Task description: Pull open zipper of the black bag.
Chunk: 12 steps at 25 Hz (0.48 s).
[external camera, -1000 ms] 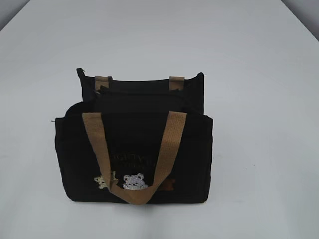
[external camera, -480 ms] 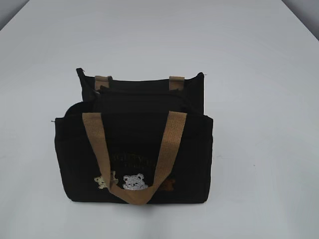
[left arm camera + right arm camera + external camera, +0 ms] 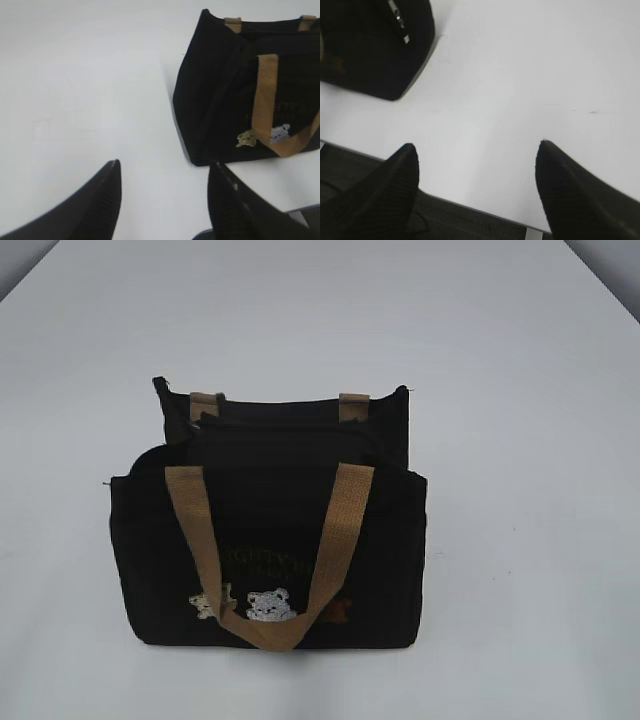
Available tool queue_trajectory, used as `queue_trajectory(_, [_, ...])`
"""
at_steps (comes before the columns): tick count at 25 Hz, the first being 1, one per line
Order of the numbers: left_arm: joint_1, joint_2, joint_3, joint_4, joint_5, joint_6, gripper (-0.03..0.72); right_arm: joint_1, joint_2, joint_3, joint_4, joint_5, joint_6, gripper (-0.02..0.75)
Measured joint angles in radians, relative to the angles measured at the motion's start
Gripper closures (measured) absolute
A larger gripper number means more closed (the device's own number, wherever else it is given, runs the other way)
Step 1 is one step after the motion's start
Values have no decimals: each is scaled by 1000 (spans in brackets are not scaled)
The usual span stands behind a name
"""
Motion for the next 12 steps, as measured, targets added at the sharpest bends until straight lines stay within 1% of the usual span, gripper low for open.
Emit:
queue_trajectory(3, [58,0,0,0,-1,0,270,-98,-43,1,-1,-1,0,176])
queue_trajectory(5, [77,0,0,0,-1,0,270,-136,-80,2,-1,0,0,176])
queue_trajectory(7, [83,-1,0,0,-2,0,270,-154,-93,2,-1,0,0,176])
queue_trajectory(12, [83,-19,0,-1,-4,0,271,-160,-93,3,3,0,0,176])
